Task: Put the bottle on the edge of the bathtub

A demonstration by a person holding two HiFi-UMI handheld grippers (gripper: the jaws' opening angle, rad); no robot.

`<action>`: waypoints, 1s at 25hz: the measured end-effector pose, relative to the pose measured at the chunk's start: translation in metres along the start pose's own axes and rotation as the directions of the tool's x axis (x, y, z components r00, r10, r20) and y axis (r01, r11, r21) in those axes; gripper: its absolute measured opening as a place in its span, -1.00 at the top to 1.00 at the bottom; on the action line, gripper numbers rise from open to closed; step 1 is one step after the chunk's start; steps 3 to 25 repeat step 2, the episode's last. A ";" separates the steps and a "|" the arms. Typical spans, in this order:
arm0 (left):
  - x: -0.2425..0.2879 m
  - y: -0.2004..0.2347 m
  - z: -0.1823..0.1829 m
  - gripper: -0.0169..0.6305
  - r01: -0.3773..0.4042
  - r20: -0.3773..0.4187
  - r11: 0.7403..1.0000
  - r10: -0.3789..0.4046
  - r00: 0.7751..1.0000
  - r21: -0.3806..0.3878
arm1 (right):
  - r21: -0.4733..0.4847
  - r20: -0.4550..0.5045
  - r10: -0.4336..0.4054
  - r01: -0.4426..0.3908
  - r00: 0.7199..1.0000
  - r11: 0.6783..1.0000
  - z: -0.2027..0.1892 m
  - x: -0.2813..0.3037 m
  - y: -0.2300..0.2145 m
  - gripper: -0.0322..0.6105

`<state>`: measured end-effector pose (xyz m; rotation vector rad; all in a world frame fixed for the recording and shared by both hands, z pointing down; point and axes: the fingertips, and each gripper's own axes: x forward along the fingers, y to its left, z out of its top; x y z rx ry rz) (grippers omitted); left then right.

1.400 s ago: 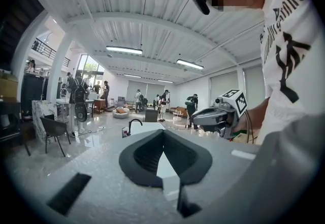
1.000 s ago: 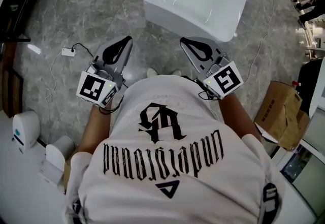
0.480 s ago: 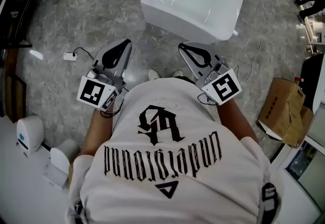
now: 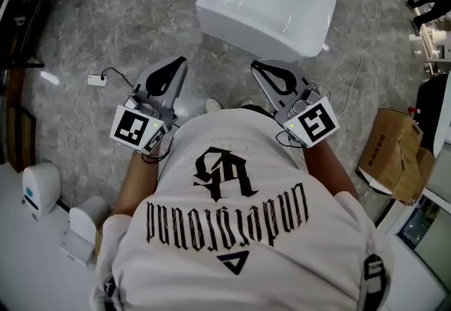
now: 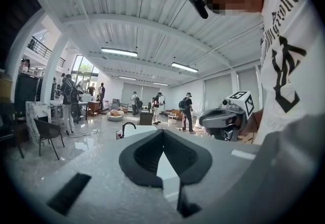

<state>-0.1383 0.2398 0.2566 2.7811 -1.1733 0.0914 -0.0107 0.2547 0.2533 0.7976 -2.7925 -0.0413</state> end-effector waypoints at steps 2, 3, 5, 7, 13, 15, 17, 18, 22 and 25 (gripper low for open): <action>-0.002 0.000 0.000 0.90 0.000 0.000 1.000 0.000 1.000 -0.003 | -0.002 -0.002 -0.002 0.002 1.000 1.000 0.000 -0.001 0.001 0.84; -0.002 0.000 0.000 0.90 0.000 0.000 1.000 0.000 1.000 -0.003 | -0.002 -0.002 -0.002 0.002 1.000 1.000 0.000 -0.001 0.001 0.84; -0.002 0.000 0.000 0.90 0.000 0.000 1.000 0.000 1.000 -0.003 | -0.002 -0.002 -0.002 0.002 1.000 1.000 0.000 -0.001 0.001 0.84; -0.002 0.000 0.000 0.90 0.000 0.000 1.000 0.000 1.000 -0.003 | -0.002 -0.002 -0.002 0.002 1.000 1.000 0.000 -0.001 0.001 0.84; -0.002 0.000 0.000 0.90 0.000 0.000 1.000 0.000 1.000 -0.003 | -0.002 -0.002 -0.002 0.002 1.000 1.000 0.000 -0.001 0.001 0.84; -0.002 0.000 0.000 0.90 0.000 0.000 1.000 0.000 1.000 -0.003 | -0.002 -0.002 -0.002 0.002 1.000 1.000 0.000 -0.001 0.001 0.84; -0.002 0.000 0.000 0.90 0.000 0.000 1.000 0.000 1.000 -0.003 | -0.002 -0.002 -0.002 0.002 1.000 1.000 0.000 -0.001 0.001 0.84; -0.002 0.000 0.000 0.90 0.000 0.000 1.000 0.000 1.000 -0.003 | -0.002 -0.002 -0.002 0.002 1.000 1.000 0.000 -0.001 0.001 0.84; -0.002 0.000 0.000 0.90 0.000 0.000 1.000 0.000 1.000 -0.003 | -0.002 -0.002 -0.002 0.002 1.000 1.000 0.000 -0.001 0.001 0.84; -0.002 0.000 0.000 0.90 0.000 0.000 1.000 0.000 1.000 -0.003 | -0.002 -0.002 -0.002 0.002 1.000 1.000 0.000 -0.001 0.001 0.84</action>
